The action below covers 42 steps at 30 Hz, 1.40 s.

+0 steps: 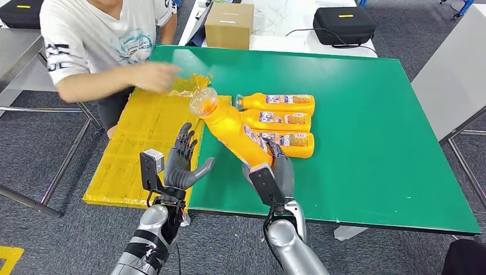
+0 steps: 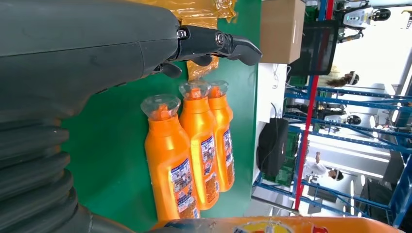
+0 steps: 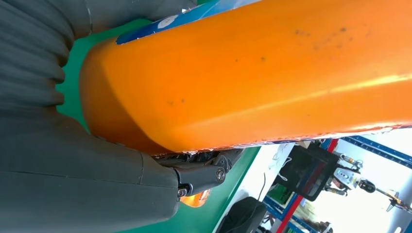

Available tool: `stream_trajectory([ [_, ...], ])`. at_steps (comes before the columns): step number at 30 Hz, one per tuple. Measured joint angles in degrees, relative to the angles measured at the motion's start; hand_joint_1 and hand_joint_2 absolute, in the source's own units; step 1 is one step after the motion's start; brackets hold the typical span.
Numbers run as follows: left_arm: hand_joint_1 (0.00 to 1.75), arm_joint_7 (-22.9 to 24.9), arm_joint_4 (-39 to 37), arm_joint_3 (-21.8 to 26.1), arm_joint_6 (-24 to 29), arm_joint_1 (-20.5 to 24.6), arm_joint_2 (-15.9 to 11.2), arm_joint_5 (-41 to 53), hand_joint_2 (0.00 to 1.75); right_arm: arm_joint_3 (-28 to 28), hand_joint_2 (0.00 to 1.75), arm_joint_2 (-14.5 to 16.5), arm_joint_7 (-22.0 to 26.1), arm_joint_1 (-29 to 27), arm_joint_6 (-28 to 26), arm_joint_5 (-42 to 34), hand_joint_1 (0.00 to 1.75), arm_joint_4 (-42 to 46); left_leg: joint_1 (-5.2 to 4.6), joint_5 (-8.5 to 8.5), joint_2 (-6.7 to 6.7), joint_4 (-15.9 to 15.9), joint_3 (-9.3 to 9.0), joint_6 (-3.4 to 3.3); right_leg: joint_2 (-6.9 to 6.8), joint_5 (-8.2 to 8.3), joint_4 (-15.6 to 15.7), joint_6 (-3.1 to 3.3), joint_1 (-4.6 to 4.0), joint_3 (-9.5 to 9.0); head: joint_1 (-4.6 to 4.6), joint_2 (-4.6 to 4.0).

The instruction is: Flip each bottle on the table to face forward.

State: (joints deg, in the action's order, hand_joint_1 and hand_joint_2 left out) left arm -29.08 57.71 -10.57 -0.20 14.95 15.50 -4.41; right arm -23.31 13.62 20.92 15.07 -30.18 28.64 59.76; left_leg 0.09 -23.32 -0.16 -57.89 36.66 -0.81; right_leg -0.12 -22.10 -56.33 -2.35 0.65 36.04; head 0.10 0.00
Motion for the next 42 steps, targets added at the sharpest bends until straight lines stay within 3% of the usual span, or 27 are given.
stream_trajectory([
  [6, 0.0, 0.1, 1.8, -0.2, -5.5, -1.1, -0.6, -3.4, 1.75, -0.2, 1.75, 0.0, 0.3, 0.3, 1.2, 0.2, 1.75, -1.1, 0.0, 0.0, 0.0, 0.0, 0.0, 0.0, 0.0, 0.01, 0.0, 0.0, 0.0, 0.0, 0.01, 0.0],
  [16, 0.0, -1.4, 5.6, -1.8, 2.2, -2.0, -0.8, 3.9, 1.75, -2.9, 1.75, 1.1, -1.3, 1.6, 3.4, 4.0, 1.75, -7.4, 0.01, 0.0, 0.0, 0.0, 0.0, 0.0, 0.0, 0.0, 0.0, 0.0, -0.01, 0.01, 0.01, 0.0],
  [29, 0.0, -1.3, 5.6, -2.0, 2.4, -2.1, -0.8, 4.1, 1.75, -6.4, 1.75, 3.0, -2.6, 5.0, 4.9, 7.2, 1.75, -16.2, 0.0, 0.01, 0.01, 0.0, -0.01, 0.0, 0.0, 0.0, 0.0, 0.0, 0.0, 0.02, -0.01, 0.0],
  [42, 0.0, 0.8, 5.6, -2.6, -7.1, -2.1, -1.0, -0.8, 1.75, -8.1, 1.75, 3.3, -2.0, 5.7, 5.2, 7.3, 1.75, -19.0, 0.0, 0.01, 0.01, 0.0, 0.0, 0.0, 0.0, 0.0, 0.0, 0.0, 0.0, 0.03, 0.01, 0.0],
])
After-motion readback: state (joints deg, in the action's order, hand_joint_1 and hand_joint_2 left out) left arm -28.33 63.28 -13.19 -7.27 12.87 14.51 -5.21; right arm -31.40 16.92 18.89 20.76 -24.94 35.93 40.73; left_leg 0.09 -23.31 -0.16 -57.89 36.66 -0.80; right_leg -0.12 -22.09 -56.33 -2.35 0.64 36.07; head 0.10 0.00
